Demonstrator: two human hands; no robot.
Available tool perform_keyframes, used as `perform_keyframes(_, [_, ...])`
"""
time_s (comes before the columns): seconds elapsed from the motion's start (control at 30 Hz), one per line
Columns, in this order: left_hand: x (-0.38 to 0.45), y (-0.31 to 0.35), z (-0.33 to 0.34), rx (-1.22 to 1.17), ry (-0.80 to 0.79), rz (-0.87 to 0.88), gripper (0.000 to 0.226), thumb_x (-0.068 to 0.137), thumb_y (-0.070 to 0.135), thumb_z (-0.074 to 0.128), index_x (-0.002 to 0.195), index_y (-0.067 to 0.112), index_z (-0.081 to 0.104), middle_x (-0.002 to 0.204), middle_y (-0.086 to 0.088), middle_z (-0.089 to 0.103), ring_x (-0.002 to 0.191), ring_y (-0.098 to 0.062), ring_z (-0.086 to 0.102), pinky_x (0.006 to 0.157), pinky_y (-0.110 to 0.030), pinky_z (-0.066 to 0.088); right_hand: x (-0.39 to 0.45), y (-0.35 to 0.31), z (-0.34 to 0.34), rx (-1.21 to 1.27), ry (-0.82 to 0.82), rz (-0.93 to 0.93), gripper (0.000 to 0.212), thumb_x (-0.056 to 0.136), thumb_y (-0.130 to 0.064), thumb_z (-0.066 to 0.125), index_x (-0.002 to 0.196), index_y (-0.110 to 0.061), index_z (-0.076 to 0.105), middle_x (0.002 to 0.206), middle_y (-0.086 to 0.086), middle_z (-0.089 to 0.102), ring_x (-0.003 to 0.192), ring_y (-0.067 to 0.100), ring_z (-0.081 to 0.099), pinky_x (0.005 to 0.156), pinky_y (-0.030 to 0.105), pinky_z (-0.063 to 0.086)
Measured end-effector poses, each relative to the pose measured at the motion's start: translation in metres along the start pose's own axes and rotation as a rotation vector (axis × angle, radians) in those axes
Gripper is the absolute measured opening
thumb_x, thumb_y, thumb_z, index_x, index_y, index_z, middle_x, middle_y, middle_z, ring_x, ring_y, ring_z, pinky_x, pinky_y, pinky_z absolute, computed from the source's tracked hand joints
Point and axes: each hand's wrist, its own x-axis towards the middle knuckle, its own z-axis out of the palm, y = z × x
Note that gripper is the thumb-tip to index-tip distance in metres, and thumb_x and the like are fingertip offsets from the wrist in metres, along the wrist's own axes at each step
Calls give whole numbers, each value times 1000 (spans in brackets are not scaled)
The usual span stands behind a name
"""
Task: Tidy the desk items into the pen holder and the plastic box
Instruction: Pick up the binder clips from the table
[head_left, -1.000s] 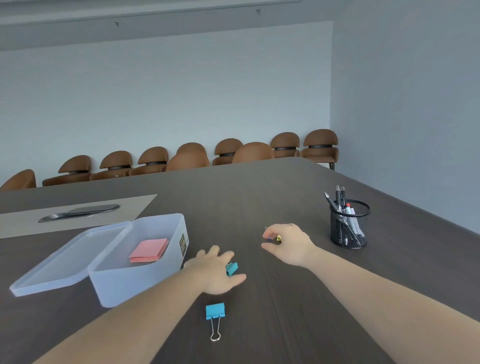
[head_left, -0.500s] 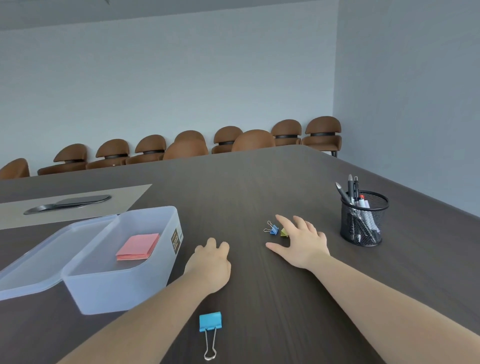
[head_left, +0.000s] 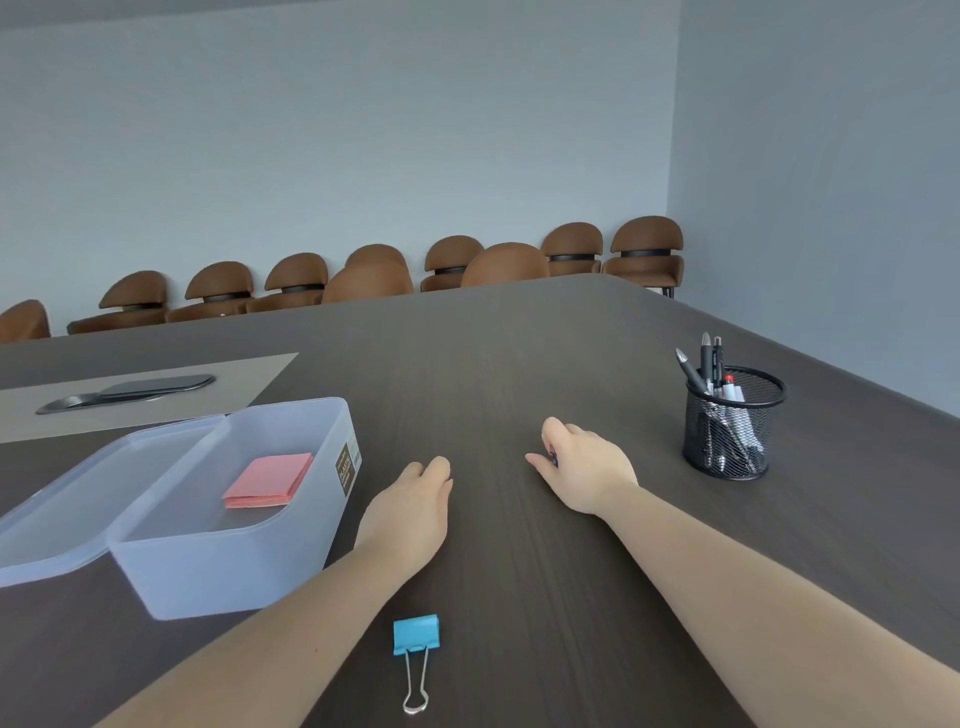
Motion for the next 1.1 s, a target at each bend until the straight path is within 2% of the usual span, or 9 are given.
perform_keyframes(0.17, [1,0,-24,-97,-161,-127,29,96,39,44,77,17,45,82,1,52,83,-25,57,68,-29,37,-9,-6,0,-85,74,5,24,99,-37,35,90,-16,32,92,4,57,73,28,45,63,32,36])
perform_keyframes(0.27, [-16,7,-41,-135,-240,-206,41,84,61,49,71,22,46,79,6,54,79,-16,57,69,-29,43,-19,-8,-2,-175,91,15,27,99,-36,32,102,-13,48,101,6,63,84,31,57,64,31,35])
perform_keyframes(0.37, [-37,18,-59,-144,-311,-209,52,76,73,48,72,21,46,89,6,56,84,-15,59,76,-30,46,-29,-10,-5,-205,92,39,35,99,-36,33,103,-11,57,105,5,64,99,28,59,66,31,36])
perform_keyframes(0.53, [-76,29,-72,-25,-562,-206,60,68,80,47,84,22,44,105,3,47,73,-18,55,66,-30,46,-46,-10,-10,-119,79,135,39,97,-47,34,108,-16,54,113,1,55,112,25,48,83,40,42])
perform_keyframes(0.63, [-91,30,-58,111,-478,-151,58,85,67,38,115,18,44,121,-3,44,105,-24,58,83,-35,46,-59,-13,-11,-131,92,124,39,95,-53,34,109,-19,48,111,1,55,109,26,50,75,37,41])
perform_keyframes(0.73, [-96,31,-51,175,-364,-105,44,96,50,32,122,16,42,126,-7,44,109,-26,56,84,-32,44,-68,-14,-13,-135,122,85,36,97,-50,33,105,-18,46,105,3,60,99,28,56,65,32,38])
perform_keyframes(0.9, [-108,31,-44,93,-145,-113,34,101,37,27,115,16,49,116,-5,49,102,-21,60,79,-25,44,-75,-16,-15,-142,105,17,39,98,-48,31,101,-16,54,98,4,63,90,29,62,64,31,38])
perform_keyframes(1.0, [-106,22,-49,-47,-49,-143,33,100,43,28,87,21,49,93,1,47,86,-16,61,80,-28,52,-77,-16,-16,-91,109,-3,41,98,-48,34,96,-15,58,86,1,52,85,28,62,63,29,38])
perform_keyframes(1.1, [-109,20,-62,-101,-45,-92,39,96,52,32,70,25,41,81,5,45,76,-12,55,69,-22,44,-79,-19,-19,-53,150,-10,41,98,-46,37,93,-11,59,83,-2,44,77,31,60,63,31,41])
